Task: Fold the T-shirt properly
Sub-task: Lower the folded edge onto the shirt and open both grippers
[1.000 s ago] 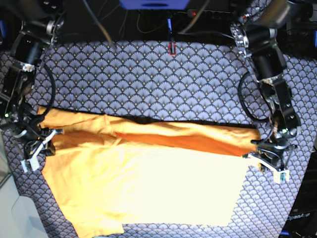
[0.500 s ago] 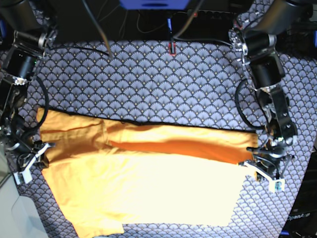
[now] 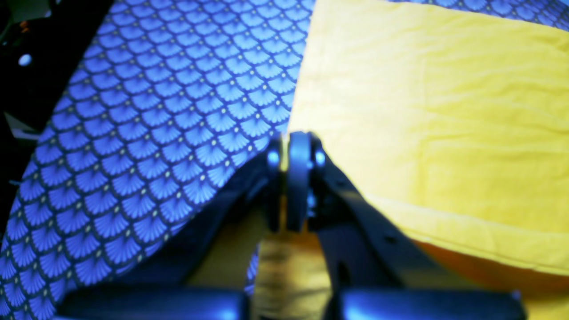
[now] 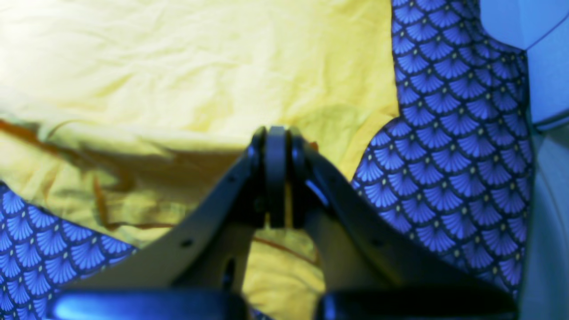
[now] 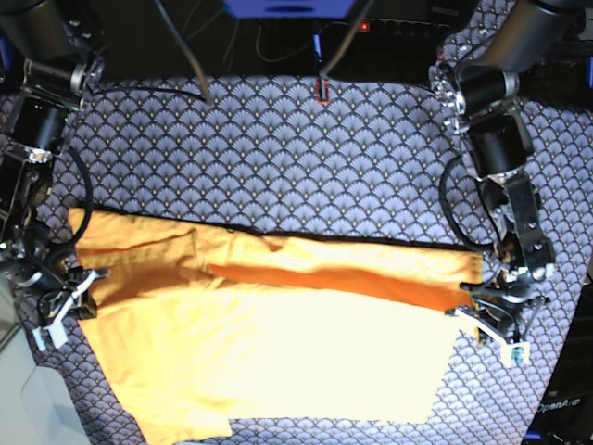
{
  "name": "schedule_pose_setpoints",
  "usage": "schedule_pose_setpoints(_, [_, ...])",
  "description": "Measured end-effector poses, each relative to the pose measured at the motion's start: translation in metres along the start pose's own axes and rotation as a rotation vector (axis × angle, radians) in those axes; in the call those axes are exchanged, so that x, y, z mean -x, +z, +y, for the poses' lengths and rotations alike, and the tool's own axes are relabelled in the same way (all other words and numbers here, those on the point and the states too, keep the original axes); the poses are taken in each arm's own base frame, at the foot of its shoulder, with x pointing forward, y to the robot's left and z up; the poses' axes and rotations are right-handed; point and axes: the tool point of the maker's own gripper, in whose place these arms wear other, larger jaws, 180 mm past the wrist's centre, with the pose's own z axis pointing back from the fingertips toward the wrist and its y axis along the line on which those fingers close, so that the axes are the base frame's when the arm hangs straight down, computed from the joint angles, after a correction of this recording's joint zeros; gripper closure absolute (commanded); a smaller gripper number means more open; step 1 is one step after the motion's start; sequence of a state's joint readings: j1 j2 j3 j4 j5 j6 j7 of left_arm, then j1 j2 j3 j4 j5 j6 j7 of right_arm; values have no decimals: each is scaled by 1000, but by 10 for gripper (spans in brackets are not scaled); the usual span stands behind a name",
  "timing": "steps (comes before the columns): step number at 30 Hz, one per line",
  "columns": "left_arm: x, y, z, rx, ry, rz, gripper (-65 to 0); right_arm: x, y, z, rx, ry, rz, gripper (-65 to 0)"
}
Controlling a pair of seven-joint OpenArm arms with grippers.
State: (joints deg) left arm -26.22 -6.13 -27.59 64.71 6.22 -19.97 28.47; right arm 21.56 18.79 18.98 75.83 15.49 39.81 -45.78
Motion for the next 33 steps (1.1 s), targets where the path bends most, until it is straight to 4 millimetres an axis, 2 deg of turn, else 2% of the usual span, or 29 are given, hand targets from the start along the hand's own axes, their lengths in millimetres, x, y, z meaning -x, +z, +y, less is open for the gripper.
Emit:
schedule_pose_setpoints(10, [-4, -1, 0, 0, 1, -6, 0, 0, 2, -5, 9, 8, 4, 0])
schedule_pose_setpoints(13, [-9, -2, 0, 0, 0, -14, 0, 0, 2, -5, 9, 8, 4, -22])
schedule_pose_setpoints(22, [-7, -1, 1, -1, -2, -11, 0, 0, 3, -5, 11, 6, 4, -40])
schedule_pose_setpoints(24, [-7, -1, 1, -1, -2, -11, 0, 1, 3, -5, 10, 5, 5, -61])
schedule_pose_setpoints(26, [-7, -1, 1, -1, -2, -11, -35, 2, 3, -5, 10, 5, 7, -94])
schedule_pose_setpoints(29, [-7, -1, 1, -1, -2, -10, -139, 3, 3, -5, 10, 5, 8, -131])
schedule_pose_setpoints(31, [-4, 0, 2, -4, -4, -8, -209, 3, 3, -5, 10, 5, 8, -138])
schedule_pose_setpoints(33, [1, 1, 2, -4, -5, 1, -252, 2, 3, -5, 10, 4, 7, -137])
